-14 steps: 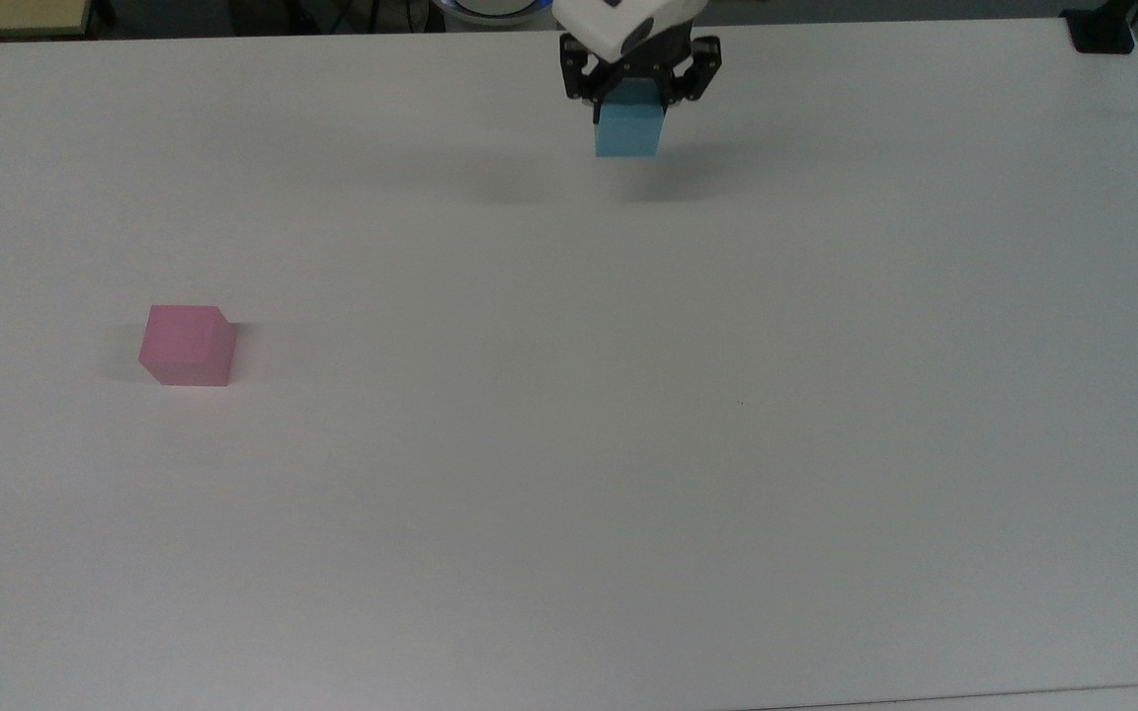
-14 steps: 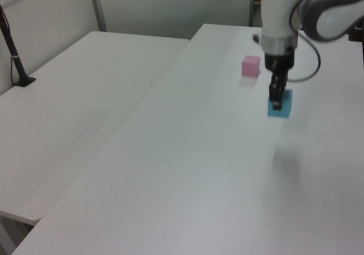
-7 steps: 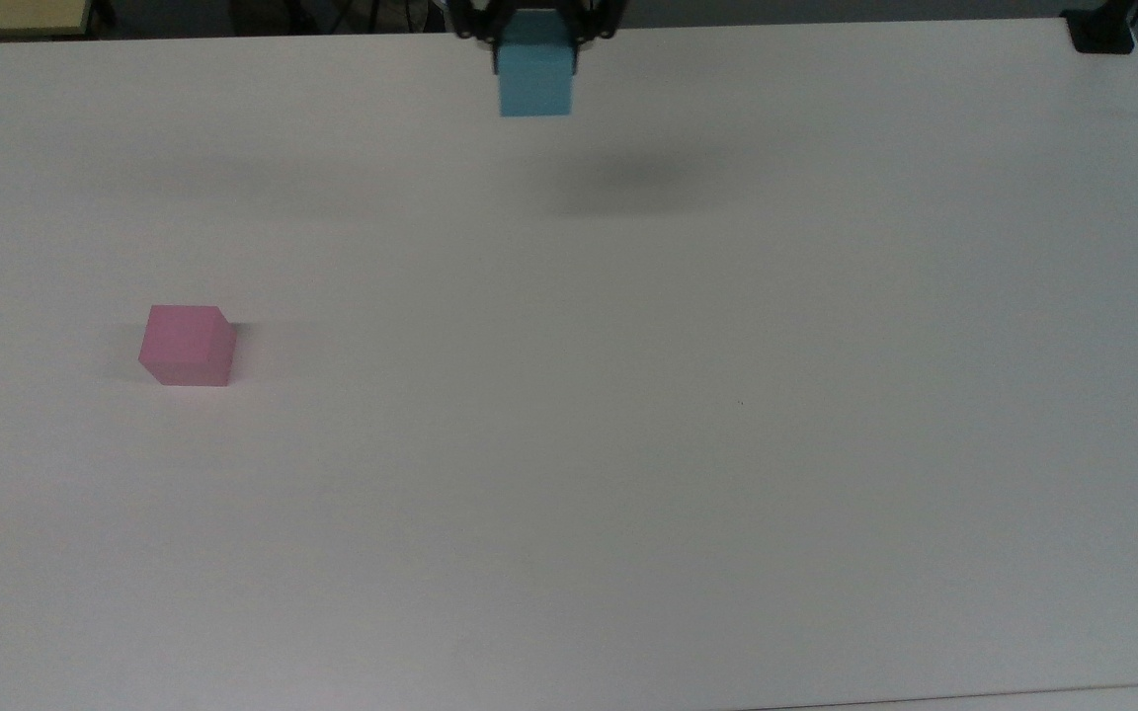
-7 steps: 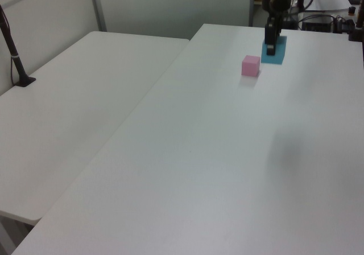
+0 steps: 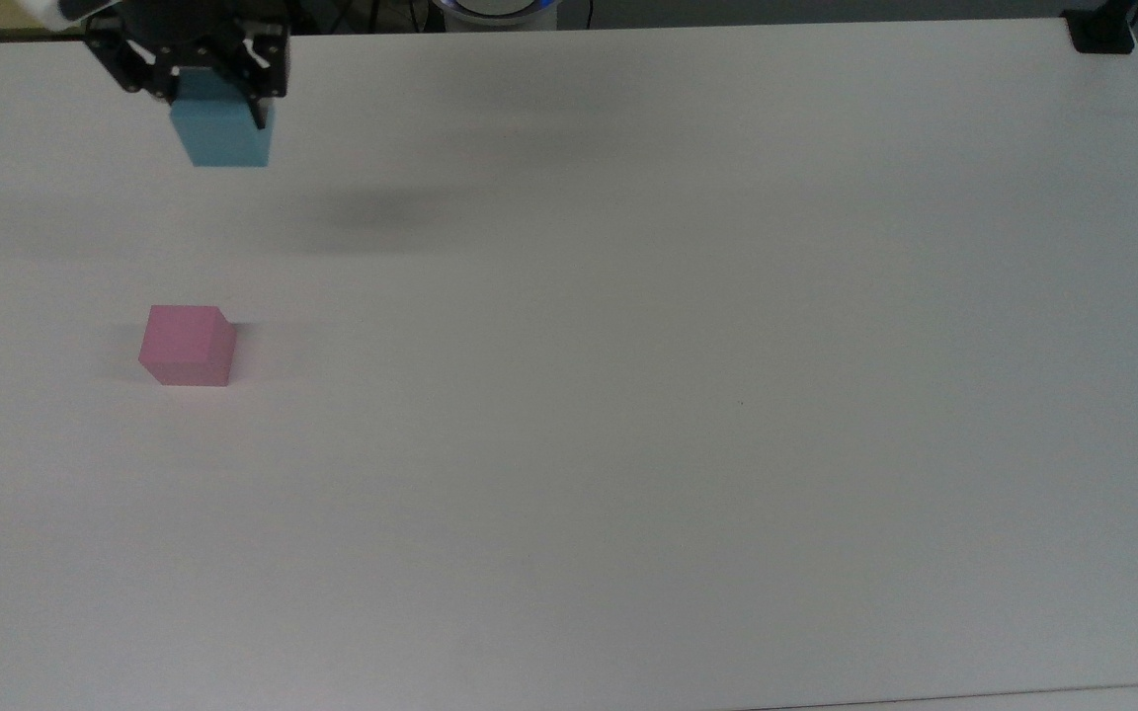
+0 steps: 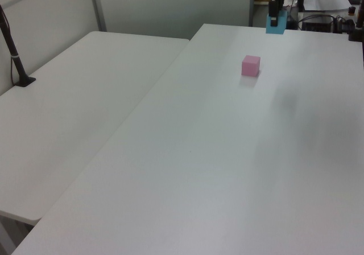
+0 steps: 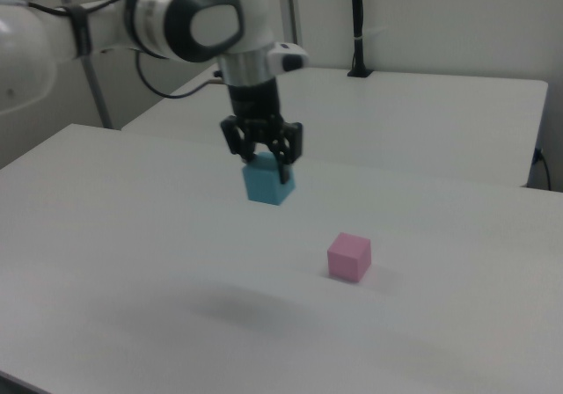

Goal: Put blue cube on pink cube
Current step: 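Lift the light-blue cube and carry it over the pink cube, then lower the light-blue cube onto the pink cube and open the gripper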

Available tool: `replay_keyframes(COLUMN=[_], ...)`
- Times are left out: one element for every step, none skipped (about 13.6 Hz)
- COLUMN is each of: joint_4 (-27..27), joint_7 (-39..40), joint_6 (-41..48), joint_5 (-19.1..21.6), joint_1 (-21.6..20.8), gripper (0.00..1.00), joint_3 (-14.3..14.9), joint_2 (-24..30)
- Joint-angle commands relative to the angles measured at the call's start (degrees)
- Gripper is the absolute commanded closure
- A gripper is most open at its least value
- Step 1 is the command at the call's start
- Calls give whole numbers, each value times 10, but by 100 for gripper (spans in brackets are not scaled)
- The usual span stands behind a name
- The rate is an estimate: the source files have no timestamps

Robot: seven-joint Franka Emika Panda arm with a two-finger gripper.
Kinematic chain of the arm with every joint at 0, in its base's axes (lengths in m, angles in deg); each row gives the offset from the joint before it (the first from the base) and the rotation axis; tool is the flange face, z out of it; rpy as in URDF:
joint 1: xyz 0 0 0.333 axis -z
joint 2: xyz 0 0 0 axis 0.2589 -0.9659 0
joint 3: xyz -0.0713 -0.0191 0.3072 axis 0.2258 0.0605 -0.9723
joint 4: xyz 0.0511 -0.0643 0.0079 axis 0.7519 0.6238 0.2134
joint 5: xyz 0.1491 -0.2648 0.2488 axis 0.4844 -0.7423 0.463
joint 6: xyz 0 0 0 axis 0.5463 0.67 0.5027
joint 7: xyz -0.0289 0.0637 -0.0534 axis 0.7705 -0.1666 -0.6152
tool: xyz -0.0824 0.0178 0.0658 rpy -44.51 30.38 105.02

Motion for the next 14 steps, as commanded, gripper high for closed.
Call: replay_keyframes(joint_4=[-70, -71, -71, -71, -69, -66, -65, -63, -57, -56, -56, -57, -57, -57], joint_7=[25, 25, 25, 24, 22, 21, 21, 21, 21, 21, 21, 20, 20, 14], joint_6=[5, -7, -11, -32, -51, -69, -96, -119, -141, -162, -169, -174, -182, -189], joint_5=[21, 29, 32, 33, 33, 34, 38, 54, 66, 72, 90, 115, 127, 132], joint_1=[32, 39, 41, 43, 45, 48, 52, 61, 66, 68, 72, 78, 78, 78], gripper=[70, 70, 70, 70, 70, 70, 70, 70, 69, 69, 70, 70, 70, 70], joint_3=[1, 1, 1, 1, 0, -1, -3, -4, -5, -6, -7, -7, -7, -7], joint_2=[-64, -74, -83, -98, -107, -118, -133, -145, -156, -170, -183, -192, -194, -202])
